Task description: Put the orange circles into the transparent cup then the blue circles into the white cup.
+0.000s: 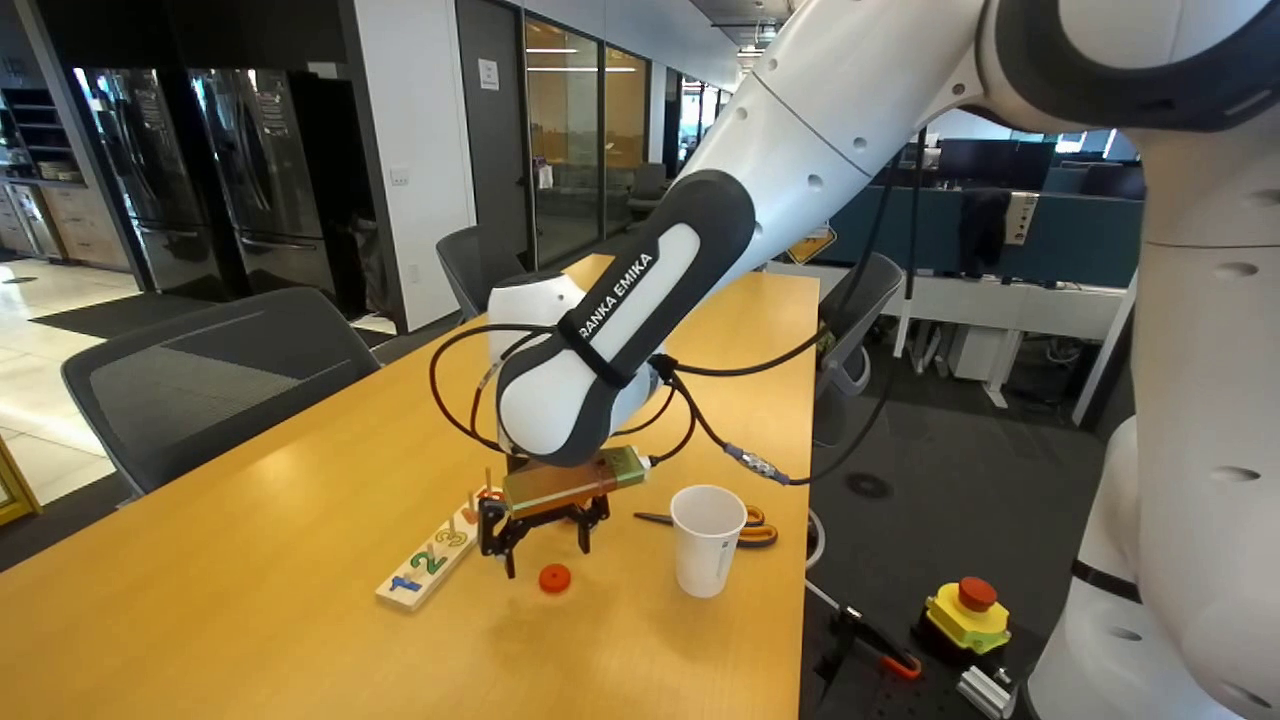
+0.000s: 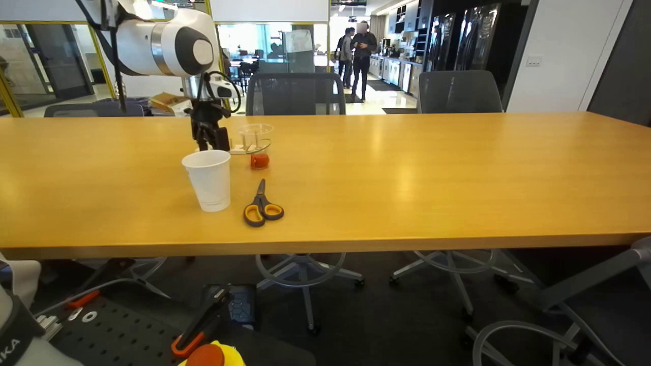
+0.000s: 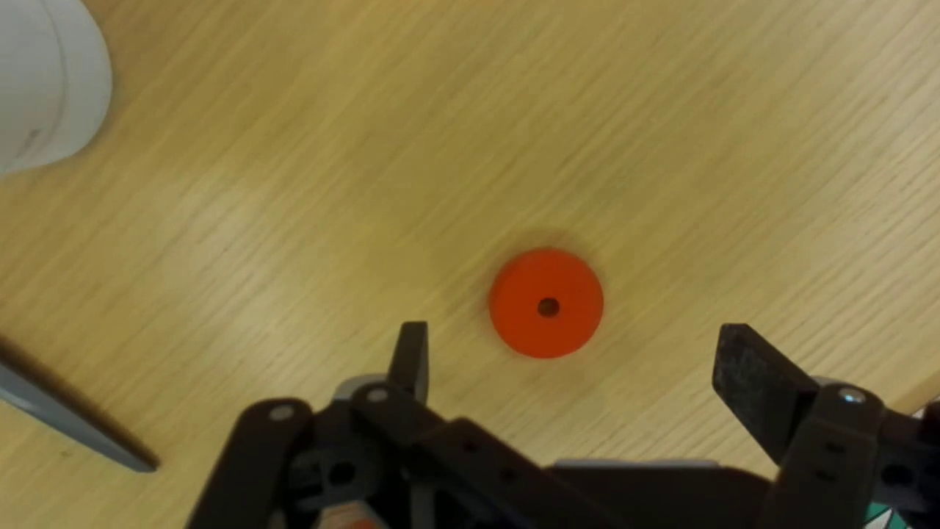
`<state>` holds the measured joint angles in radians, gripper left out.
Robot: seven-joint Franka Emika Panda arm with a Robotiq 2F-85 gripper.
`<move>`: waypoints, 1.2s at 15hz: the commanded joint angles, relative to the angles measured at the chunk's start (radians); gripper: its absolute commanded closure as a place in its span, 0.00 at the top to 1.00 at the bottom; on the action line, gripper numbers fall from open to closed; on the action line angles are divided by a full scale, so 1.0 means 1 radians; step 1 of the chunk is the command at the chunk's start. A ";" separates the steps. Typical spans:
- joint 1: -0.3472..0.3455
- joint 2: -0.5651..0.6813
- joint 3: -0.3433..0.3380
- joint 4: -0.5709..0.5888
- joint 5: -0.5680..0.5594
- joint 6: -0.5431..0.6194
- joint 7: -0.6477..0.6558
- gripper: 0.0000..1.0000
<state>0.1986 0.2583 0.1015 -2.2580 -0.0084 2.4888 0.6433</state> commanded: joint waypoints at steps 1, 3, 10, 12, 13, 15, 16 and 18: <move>-0.001 0.031 -0.010 0.042 0.021 -0.020 -0.039 1.00; 0.002 0.039 -0.013 0.045 0.018 -0.019 -0.041 1.00; 0.002 0.059 -0.018 0.053 0.020 -0.024 -0.059 1.00; 0.003 0.050 -0.018 0.044 0.017 -0.028 -0.072 1.00; 0.002 0.042 -0.017 0.037 0.019 -0.028 -0.081 1.00; 0.002 0.037 -0.017 0.030 0.018 -0.023 -0.090 1.00; 0.003 0.036 -0.017 0.029 0.018 -0.024 -0.094 1.00; 0.004 0.036 -0.017 0.028 0.018 -0.025 -0.101 1.00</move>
<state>0.1976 0.3121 0.0909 -2.2304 -0.0084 2.4808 0.5772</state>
